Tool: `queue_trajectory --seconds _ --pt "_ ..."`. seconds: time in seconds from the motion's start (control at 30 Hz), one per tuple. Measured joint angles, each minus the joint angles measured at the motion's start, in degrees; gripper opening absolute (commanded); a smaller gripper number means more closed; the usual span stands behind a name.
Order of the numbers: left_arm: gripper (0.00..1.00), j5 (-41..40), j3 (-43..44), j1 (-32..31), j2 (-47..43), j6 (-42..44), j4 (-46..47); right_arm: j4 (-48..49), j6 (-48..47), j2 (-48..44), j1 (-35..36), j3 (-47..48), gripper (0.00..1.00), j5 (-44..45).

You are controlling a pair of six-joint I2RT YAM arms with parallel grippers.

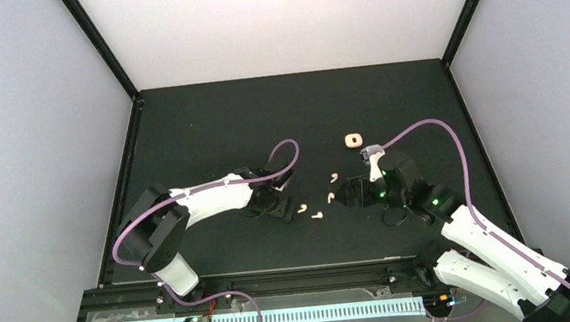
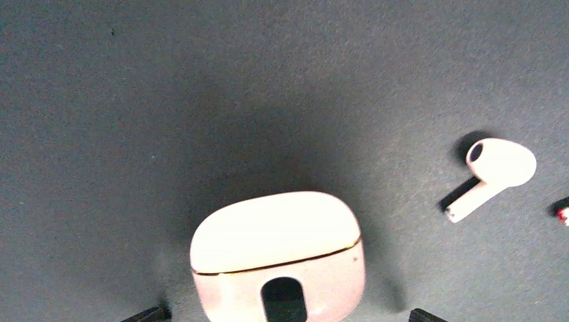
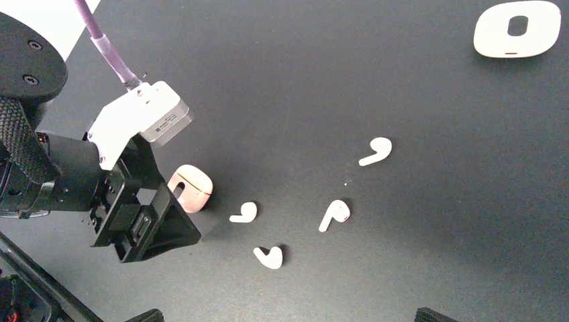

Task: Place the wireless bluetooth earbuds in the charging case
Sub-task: Pick up the charging case at the center of the board.

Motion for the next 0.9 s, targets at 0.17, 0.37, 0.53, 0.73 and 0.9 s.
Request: queue_trajectory --seconds 0.17,0.37,0.53,0.73,0.9 --pt "0.87 -2.2 -0.1 -0.7 0.2 -4.3 1.5 -0.2 0.0 -0.8 0.0 0.0 0.97 0.3" --pt "0.77 -5.1 0.0 -0.9 0.8 -7.1 2.3 -0.5 0.0 -1.0 0.0 0.0 0.97 0.4" --pt "0.75 -7.2 1.5 -1.3 2.5 -7.9 2.2 -1.1 0.0 -1.2 0.0 0.0 0.97 1.0" --pt "0.63 -8.3 3.4 -2.4 4.4 -7.9 3.4 -1.3 0.0 -1.3 0.0 0.0 0.97 1.3" --pt "0.73 -8.7 3.3 -2.8 4.4 -7.9 4.0 -1.5 0.0 -1.3 0.0 0.0 0.97 1.4"
